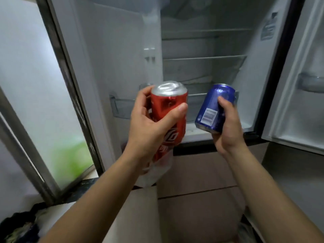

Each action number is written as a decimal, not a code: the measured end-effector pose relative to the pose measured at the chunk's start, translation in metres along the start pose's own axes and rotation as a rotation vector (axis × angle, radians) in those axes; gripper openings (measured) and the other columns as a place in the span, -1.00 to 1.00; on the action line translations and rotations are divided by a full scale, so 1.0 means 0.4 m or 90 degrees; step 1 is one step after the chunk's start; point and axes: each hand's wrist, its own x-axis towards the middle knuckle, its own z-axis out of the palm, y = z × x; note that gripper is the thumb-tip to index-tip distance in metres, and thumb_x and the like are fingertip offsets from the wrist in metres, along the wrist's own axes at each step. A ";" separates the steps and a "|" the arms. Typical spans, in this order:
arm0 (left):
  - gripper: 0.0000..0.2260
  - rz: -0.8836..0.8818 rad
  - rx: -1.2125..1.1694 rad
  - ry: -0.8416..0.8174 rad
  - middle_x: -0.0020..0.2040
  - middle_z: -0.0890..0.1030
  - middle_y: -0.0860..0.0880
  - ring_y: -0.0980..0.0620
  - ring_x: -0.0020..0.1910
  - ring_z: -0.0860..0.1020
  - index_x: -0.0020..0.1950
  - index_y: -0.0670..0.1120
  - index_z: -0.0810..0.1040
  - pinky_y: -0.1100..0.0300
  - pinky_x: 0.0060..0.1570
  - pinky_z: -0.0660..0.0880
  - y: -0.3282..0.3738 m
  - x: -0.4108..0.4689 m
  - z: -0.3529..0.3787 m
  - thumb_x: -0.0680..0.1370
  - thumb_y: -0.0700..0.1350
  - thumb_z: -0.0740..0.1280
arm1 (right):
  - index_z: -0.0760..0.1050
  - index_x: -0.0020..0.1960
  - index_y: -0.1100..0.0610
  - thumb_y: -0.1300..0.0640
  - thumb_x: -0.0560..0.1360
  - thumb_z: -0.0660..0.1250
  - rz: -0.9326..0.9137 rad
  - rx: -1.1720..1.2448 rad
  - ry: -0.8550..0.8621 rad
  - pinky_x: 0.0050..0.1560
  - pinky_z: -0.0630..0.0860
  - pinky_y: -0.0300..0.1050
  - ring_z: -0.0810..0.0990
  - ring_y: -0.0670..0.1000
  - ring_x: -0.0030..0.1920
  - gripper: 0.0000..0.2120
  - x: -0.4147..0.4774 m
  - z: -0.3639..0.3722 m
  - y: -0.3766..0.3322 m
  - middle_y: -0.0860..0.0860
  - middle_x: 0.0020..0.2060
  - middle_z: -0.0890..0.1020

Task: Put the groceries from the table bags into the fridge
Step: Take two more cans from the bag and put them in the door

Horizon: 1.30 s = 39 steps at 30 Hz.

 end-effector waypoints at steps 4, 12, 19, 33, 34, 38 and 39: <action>-0.51 0.069 0.006 0.082 0.12 0.65 -0.03 -0.02 0.08 0.66 0.29 -0.04 0.45 0.08 -0.05 0.63 0.106 0.064 0.036 0.41 -0.02 0.48 | 0.41 0.43 0.24 -0.07 0.48 0.39 -0.013 0.082 -0.156 -0.11 0.58 -0.07 0.60 0.00 -0.06 -0.38 0.141 0.098 -0.066 0.07 0.02 0.56; -0.52 0.130 0.207 0.302 0.13 0.64 -0.05 0.02 0.07 0.65 0.30 -0.10 0.47 -0.02 0.04 0.64 0.176 0.200 0.031 0.46 0.04 0.50 | 0.50 0.29 0.18 0.02 0.53 0.43 0.009 -0.010 -0.353 -0.06 0.62 -0.08 0.70 0.06 -0.01 -0.59 0.249 0.285 -0.118 0.09 0.06 0.68; -0.44 0.118 0.487 0.363 0.17 0.52 0.09 0.06 0.14 0.56 0.43 0.09 0.32 -0.06 0.20 0.55 0.116 0.229 -0.007 0.50 0.10 0.45 | 0.50 0.26 0.07 -0.31 0.16 0.55 -0.080 -0.286 -0.445 0.13 0.62 0.12 0.68 0.01 0.06 -0.21 0.289 0.339 -0.045 0.01 0.07 0.68; -0.53 0.020 0.717 0.318 0.23 0.42 -0.09 -0.08 0.18 0.48 0.34 -0.09 0.35 0.04 0.22 0.46 0.068 0.239 -0.037 0.53 0.06 0.40 | 0.23 0.50 0.00 -0.12 0.49 0.43 -0.161 -0.497 -0.510 0.07 0.56 -0.11 0.55 0.03 0.17 -0.32 0.252 0.305 -0.010 0.03 0.28 0.52; -0.53 0.019 0.718 0.315 0.24 0.41 -0.09 -0.08 0.18 0.47 0.34 -0.10 0.35 0.05 0.20 0.46 0.064 0.238 -0.036 0.53 0.05 0.40 | 0.23 0.50 0.00 -0.12 0.50 0.43 -0.162 -0.501 -0.509 0.06 0.55 -0.12 0.55 0.01 0.15 -0.33 0.249 0.304 -0.013 0.01 0.24 0.53; -0.53 0.029 0.724 0.314 0.25 0.40 -0.10 -0.09 0.19 0.46 0.35 -0.12 0.34 0.11 0.16 0.40 0.059 0.239 -0.039 0.54 0.05 0.39 | 0.29 0.43 0.00 -0.09 0.49 0.42 -0.165 -0.499 -0.493 0.00 0.47 -0.16 0.55 -0.06 0.04 -0.41 0.242 0.296 -0.013 -0.08 0.08 0.56; -0.52 0.030 0.728 0.312 0.26 0.40 -0.10 -0.09 0.20 0.46 0.36 -0.12 0.34 0.12 0.16 0.39 0.056 0.239 -0.040 0.55 0.05 0.38 | 0.30 0.41 -0.01 -0.08 0.49 0.42 -0.166 -0.496 -0.486 0.02 0.48 -0.15 0.56 -0.07 0.02 -0.44 0.240 0.294 -0.010 -0.09 0.05 0.56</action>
